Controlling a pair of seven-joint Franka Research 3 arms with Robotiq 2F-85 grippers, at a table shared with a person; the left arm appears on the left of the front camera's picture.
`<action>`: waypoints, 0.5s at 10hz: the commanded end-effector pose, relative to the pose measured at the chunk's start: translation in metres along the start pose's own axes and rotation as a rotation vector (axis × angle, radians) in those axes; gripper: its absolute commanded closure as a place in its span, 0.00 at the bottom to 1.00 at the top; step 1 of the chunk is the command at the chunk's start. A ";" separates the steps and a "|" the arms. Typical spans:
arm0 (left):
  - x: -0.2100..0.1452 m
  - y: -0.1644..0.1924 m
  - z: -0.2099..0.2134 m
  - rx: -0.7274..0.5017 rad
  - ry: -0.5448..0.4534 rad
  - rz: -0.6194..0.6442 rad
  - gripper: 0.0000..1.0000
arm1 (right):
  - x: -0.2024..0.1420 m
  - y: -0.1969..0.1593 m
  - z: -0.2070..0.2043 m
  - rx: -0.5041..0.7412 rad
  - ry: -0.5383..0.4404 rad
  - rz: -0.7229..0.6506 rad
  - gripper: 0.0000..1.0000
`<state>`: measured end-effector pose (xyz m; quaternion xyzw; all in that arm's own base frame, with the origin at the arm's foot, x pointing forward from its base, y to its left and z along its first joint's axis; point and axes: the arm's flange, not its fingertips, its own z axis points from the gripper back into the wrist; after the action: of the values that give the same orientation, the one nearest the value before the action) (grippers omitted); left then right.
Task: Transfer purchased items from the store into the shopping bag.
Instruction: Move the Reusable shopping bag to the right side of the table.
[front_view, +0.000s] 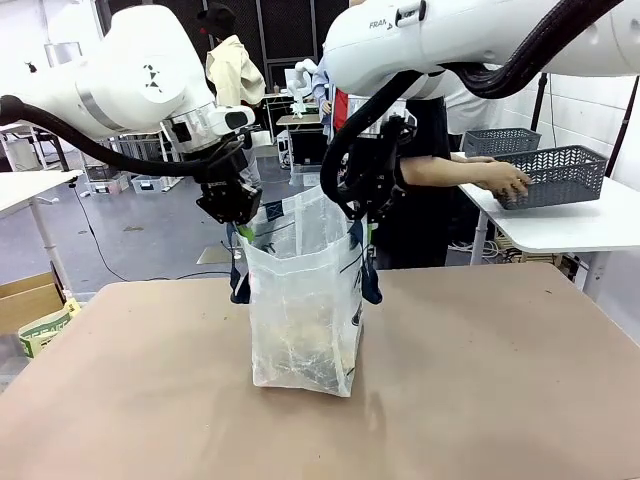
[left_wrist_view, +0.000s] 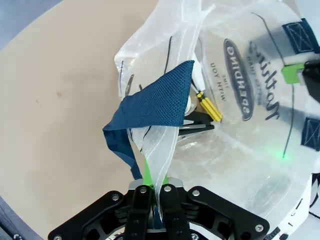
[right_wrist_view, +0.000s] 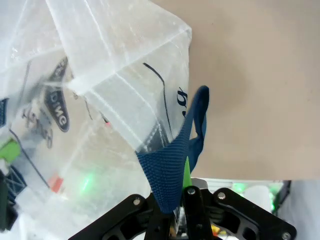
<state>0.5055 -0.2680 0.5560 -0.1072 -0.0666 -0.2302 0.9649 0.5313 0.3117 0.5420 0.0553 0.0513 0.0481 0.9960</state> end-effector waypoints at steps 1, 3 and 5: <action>0.011 -0.021 0.000 -0.049 0.026 0.071 1.00 | 0.010 0.011 0.005 0.003 0.015 -0.039 1.00; 0.007 -0.017 0.005 -0.101 0.034 0.093 1.00 | 0.011 0.003 0.008 -0.061 -0.021 0.031 1.00; 0.004 -0.021 -0.006 -0.036 0.025 0.055 1.00 | 0.007 0.007 -0.002 0.004 0.006 -0.024 1.00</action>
<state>0.4998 -0.2917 0.5536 -0.1322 -0.0391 -0.2004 0.9700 0.5398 0.3194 0.5407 0.0492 0.0520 0.0421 0.9965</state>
